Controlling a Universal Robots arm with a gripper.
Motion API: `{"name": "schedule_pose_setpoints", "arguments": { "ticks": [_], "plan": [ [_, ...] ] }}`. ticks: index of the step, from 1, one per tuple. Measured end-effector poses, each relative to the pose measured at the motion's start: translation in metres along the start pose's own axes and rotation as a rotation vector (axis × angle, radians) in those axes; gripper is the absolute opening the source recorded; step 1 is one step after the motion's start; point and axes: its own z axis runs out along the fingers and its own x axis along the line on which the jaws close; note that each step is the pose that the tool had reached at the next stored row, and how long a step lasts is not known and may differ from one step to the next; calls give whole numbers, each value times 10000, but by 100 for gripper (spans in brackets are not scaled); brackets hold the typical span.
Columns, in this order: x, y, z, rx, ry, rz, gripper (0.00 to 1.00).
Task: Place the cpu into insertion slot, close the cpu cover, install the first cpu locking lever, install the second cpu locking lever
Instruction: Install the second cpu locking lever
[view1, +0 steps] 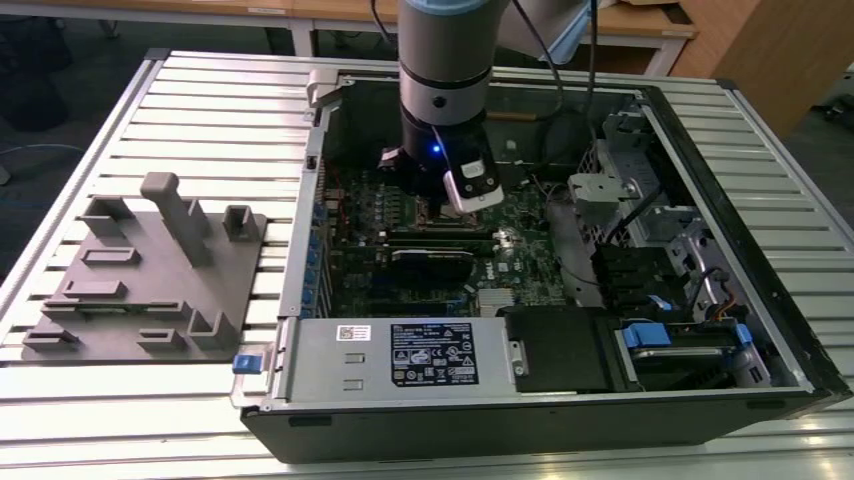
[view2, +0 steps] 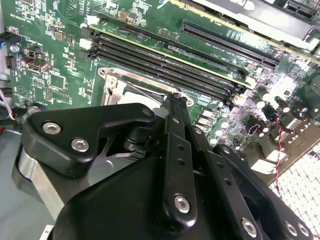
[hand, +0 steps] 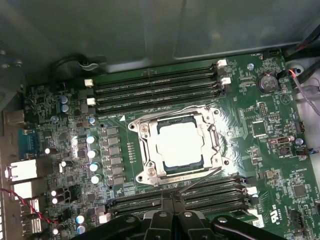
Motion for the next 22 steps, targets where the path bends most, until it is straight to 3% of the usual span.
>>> {"name": "schedule_pose_setpoints", "arguments": {
  "ticks": [6,17,22],
  "plan": [
    [45,7,12,-3,-2,1,11],
    [154,-38,188,-2,-2,6,11],
    [158,-40,192,-1,-2,6,11]
  ]
}}
